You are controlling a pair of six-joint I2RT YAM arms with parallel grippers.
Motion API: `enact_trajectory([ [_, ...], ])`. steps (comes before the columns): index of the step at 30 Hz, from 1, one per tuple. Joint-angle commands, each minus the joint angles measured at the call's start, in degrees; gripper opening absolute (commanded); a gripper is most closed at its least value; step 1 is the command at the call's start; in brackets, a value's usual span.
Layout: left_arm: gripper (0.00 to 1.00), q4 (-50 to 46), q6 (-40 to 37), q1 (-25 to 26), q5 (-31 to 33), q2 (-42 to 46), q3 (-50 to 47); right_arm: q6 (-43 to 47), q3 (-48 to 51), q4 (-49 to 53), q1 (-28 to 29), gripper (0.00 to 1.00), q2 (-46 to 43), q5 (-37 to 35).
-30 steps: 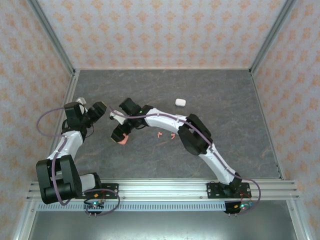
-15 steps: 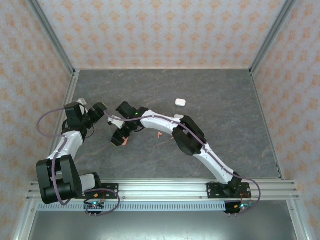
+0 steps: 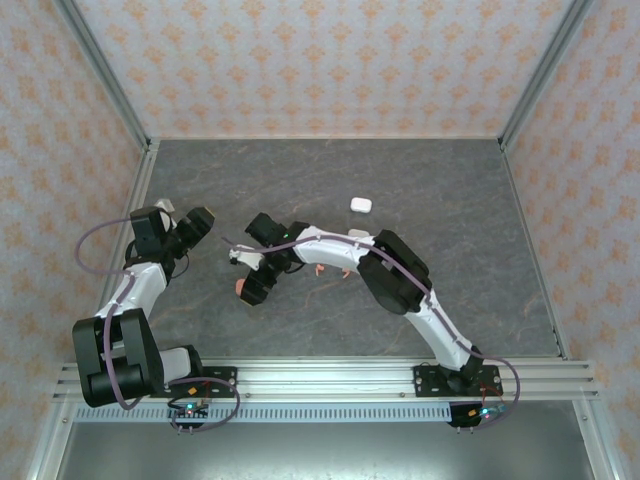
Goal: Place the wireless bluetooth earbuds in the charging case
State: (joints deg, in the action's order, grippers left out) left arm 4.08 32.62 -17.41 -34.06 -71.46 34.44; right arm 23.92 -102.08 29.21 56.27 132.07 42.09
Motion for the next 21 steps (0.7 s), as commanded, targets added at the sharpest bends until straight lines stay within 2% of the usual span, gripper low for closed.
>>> enact_trajectory([
  [1, 0.82, 0.84, 0.38, -0.53, 0.07, -0.59, -0.6, 2.94, 2.31, 1.9, 1.87, 0.77, -1.82, -5.35],
  [7, 0.82, 0.82, 0.36, -0.52, 0.05, -0.7, -0.6, 6.73, 2.51, 2.97, 4.46, 0.75, -1.21, -14.44],
  [11, 0.82, 0.93, 0.6, -0.52, 0.06, -0.73, -0.64, 9.39, 2.42, 4.59, 5.85, 0.69, -0.34, -19.32],
  [21, 0.82, 1.94, 1.43, -0.56, -1.84, -0.64, -0.77, 10.1, 2.77, 5.26, 5.79, 0.44, -1.38, -24.51],
])
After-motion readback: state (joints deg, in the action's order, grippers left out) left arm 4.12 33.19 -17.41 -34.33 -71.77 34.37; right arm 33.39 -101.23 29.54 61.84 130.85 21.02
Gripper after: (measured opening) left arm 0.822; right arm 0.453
